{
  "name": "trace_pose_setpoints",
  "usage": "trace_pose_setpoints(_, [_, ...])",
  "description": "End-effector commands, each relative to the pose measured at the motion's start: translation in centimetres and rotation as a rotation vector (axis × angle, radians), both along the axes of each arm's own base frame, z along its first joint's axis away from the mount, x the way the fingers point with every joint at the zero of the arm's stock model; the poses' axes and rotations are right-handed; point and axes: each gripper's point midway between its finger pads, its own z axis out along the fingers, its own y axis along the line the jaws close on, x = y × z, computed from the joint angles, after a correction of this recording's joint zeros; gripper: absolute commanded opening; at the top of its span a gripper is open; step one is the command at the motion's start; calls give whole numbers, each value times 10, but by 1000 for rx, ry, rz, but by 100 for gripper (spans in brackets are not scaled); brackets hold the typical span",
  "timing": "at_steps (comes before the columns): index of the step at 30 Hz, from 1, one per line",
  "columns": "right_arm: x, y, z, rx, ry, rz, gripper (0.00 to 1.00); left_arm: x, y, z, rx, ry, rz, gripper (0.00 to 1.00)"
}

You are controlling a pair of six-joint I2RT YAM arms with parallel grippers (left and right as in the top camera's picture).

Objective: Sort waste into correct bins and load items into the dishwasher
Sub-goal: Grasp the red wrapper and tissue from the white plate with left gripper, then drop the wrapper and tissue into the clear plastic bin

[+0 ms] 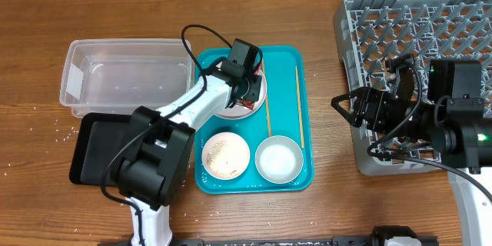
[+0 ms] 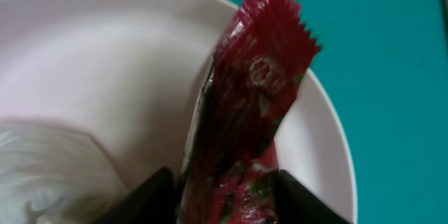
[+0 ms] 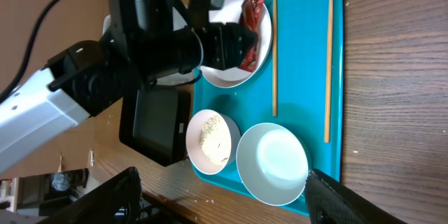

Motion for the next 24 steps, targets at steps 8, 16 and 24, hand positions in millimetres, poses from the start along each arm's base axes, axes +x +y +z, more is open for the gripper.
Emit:
trace_pose_setpoints(8, [0, 1, 7, -2, -22, 7, 75, 1, 14, 48, -26, 23, 65, 4])
trace_pose_setpoints(16, [1, 1, 7, -3, -25, 7, 74, 9, 119, 160, -100, -64, 399, 4])
trace_pose_setpoints(24, [1, 1, 7, -2, -25, 7, 74, 2, 203, 125, 6, 41, 609, 52])
